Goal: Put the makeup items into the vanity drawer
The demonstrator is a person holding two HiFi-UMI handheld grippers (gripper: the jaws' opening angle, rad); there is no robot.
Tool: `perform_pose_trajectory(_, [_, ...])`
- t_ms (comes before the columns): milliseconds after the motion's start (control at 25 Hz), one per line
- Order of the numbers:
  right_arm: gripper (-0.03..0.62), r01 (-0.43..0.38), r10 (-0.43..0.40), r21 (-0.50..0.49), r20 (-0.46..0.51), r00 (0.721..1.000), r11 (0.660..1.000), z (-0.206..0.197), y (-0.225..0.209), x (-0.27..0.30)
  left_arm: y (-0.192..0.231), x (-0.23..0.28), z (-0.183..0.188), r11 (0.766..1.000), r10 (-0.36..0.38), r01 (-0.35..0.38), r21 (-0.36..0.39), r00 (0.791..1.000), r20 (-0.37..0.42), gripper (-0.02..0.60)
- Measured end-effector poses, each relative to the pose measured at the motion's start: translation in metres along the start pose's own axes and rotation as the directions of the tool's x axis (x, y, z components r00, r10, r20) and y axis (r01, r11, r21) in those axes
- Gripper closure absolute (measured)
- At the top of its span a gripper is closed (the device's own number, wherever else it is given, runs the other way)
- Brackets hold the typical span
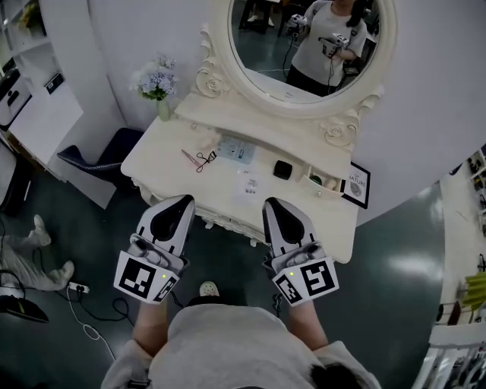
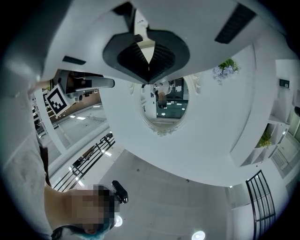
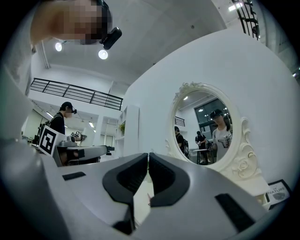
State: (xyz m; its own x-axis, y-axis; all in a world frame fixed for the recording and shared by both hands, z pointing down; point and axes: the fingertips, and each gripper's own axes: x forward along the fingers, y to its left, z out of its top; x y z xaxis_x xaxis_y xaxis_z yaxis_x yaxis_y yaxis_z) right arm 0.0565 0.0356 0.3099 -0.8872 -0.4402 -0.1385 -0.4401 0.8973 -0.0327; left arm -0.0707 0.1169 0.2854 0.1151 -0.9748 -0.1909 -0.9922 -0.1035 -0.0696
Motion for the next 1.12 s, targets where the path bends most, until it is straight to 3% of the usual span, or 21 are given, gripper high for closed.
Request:
perform_pose_trajectory(560, [0.569,0.036,-0.037,-0.011,-0.024,0.999,0.999,-0.018,0.013,0.054,0.060,0.003,-0.016,0.999,-0.027,0.027,-0.028,1.000,0.004,0.568])
perform_pose_trajectory(1120, [0.569,-0.047,0.046,-0.018,-0.057,0.997,0.999,-0.031,-0.017,0.147,0.128,0.052,-0.027,0.999,0.049,-0.049,-0.023,0.999,0.002,0.568])
